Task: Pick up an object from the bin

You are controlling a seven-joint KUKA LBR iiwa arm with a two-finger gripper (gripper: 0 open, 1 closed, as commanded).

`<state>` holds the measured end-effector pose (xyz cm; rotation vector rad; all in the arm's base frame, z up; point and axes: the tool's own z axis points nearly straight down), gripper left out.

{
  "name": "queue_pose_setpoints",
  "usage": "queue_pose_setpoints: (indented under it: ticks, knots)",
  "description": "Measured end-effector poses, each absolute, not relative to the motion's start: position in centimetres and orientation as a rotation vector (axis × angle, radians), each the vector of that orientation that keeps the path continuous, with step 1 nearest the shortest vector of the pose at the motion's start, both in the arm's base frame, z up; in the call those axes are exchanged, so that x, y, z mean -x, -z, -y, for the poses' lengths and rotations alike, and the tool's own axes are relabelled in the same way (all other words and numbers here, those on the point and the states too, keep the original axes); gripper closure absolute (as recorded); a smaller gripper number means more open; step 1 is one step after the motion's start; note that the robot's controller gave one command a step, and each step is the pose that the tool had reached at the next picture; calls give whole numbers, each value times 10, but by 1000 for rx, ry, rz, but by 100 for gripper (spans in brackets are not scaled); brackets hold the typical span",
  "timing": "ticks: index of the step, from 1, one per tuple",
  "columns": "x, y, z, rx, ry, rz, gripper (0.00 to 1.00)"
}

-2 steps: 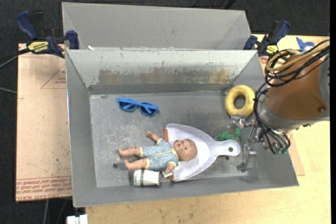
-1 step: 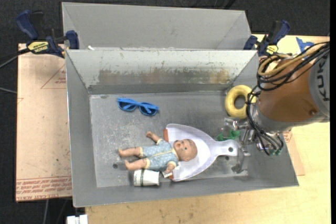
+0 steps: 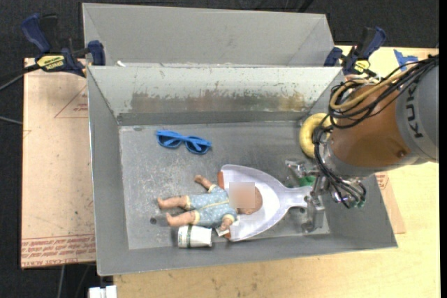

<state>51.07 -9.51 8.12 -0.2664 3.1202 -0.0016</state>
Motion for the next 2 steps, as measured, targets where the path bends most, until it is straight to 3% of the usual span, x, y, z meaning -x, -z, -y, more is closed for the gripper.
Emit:
queue_pose_setpoints:
  ticks: [1,2]
  knots:
    - [-508,-71,98,528,0,-3089,100]
    - [-508,-71,98,531,1,-3090,100]
